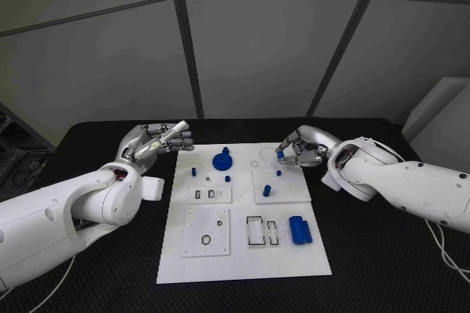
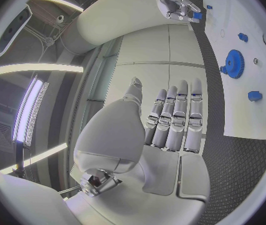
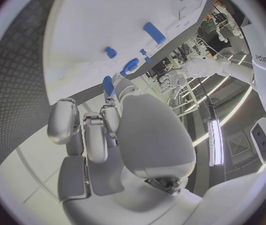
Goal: Assemble the parts on the task board
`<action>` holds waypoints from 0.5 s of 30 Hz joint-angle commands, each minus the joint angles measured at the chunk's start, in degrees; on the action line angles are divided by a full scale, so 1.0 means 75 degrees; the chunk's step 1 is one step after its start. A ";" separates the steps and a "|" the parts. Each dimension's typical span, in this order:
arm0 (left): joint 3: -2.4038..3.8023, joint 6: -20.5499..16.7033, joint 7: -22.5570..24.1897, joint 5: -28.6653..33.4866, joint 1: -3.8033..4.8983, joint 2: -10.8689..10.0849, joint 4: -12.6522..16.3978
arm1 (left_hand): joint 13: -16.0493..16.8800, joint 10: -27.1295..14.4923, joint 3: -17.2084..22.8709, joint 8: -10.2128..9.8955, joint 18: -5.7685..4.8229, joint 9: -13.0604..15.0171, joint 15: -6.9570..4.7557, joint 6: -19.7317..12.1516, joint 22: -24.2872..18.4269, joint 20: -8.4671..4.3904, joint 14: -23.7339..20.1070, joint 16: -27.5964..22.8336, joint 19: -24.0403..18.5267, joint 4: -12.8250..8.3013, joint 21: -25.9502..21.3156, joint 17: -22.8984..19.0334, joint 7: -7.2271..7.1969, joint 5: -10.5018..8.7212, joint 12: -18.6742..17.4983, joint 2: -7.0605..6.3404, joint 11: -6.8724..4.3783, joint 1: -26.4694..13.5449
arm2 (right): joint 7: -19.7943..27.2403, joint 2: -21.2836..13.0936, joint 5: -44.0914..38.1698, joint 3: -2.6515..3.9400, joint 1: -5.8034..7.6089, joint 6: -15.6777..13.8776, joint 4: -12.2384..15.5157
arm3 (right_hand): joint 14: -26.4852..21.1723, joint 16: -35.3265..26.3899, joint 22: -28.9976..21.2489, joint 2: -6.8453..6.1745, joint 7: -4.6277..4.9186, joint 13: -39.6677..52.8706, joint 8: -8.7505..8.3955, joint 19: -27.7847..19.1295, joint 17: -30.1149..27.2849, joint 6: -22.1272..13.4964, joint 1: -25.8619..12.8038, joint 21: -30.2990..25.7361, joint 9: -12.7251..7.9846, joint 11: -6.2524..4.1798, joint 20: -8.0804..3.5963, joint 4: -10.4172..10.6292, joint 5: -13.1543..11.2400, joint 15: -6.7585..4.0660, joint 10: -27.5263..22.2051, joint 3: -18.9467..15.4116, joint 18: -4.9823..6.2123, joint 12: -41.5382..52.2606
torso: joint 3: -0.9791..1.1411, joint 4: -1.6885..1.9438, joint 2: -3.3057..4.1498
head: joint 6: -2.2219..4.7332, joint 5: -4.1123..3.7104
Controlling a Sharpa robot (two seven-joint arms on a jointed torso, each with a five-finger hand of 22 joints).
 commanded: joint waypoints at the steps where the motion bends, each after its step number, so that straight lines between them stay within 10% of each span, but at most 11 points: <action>1: 0.0006 0.0074 0.0025 -0.0052 0.0011 0.0005 0.0028 | 0.0000 0.0023 -0.0005 -0.0039 0.0046 -0.0004 0.0026 0.0028 -0.0016 0.0012 -0.0026 -0.0034 -0.0063 -0.0050 -0.0039 0.0011 0.0002 -0.0031 -0.0033 0.0089 0.0012 -0.0009 | -0.0485 0.0146 -0.0392 0.0030 0.0017 -0.0311 0.0390 | 0.0792 0.0038 0.0019 0.0007 -0.0034 0.0012 0.0064 0.0041 0.2003 0.0084 -0.0064 0.0047 0.0016 -0.0046 -0.0028 0.0005 -0.0056 -0.0064 0.0023 0.0035 -0.0087 0.0041 | -0.0014 0.0002 -0.0001 | -0.0013 0.0030; 15: 0.0007 0.0068 0.0003 -0.0052 0.0016 0.0072 0.0037 | 0.0002 0.0029 0.0001 -0.0034 0.0049 -0.0002 0.0025 0.0038 -0.0023 0.0015 -0.0022 -0.0041 -0.0058 -0.0057 -0.0045 0.0013 -0.0012 -0.0030 -0.0029 0.0111 0.0005 -0.0005 | -0.1382 0.1365 -0.1249 0.0001 0.0018 0.0044 0.0741 | 0.0789 0.0032 0.0055 -0.0038 -0.0052 -0.0003 0.0092 0.0059 0.1991 0.0132 -0.0105 0.0064 0.0017 -0.0058 -0.0028 -0.0035 0.0039 -0.0069 0.0018 0.0076 -0.0093 0.0025 | -0.0010 0.0022 0.0013 | -0.0102 0.0291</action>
